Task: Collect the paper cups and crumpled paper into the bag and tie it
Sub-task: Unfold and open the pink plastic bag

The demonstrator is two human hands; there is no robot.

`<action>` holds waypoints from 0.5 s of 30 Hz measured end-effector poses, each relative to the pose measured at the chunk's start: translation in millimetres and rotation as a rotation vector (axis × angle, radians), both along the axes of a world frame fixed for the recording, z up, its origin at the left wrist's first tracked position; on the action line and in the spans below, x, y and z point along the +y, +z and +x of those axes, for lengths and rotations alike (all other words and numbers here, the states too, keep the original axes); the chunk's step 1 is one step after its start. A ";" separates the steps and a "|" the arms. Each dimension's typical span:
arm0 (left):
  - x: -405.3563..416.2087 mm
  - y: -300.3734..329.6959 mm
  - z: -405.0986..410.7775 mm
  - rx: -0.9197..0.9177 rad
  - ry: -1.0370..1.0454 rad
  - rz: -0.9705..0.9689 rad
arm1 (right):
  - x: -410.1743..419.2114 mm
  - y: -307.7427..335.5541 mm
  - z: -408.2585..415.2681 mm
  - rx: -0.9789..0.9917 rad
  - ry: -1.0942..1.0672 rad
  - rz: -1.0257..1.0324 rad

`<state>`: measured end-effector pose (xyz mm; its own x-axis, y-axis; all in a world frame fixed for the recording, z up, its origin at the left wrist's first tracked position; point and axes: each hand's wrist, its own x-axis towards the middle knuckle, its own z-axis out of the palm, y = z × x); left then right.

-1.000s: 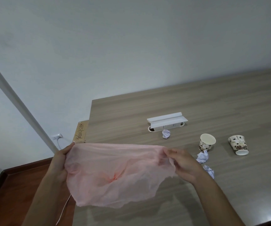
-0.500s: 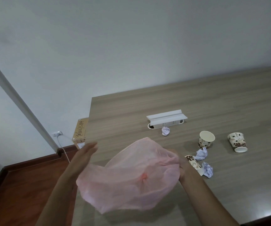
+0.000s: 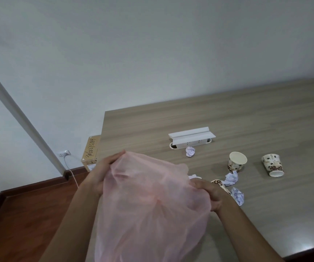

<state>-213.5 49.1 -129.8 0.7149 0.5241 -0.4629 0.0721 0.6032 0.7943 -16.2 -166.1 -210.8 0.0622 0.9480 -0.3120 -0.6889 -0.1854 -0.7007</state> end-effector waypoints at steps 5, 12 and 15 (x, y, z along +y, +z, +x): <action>16.3 7.2 -13.8 -0.013 0.154 -0.007 | -8.4 -1.4 5.3 0.159 -0.145 -0.068; 29.9 -24.3 -19.1 0.450 -0.014 0.633 | 13.2 5.8 11.6 0.332 -0.392 -0.030; 9.4 -37.3 -5.2 0.538 -0.375 1.082 | 15.5 9.3 9.9 0.306 -0.411 -0.020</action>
<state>-218.8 58.5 -167.1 0.7566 0.6216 -0.2027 0.5635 -0.4627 0.6844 -6.2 -150.6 -201.5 0.3319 0.8579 -0.3922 -0.8805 0.1327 -0.4551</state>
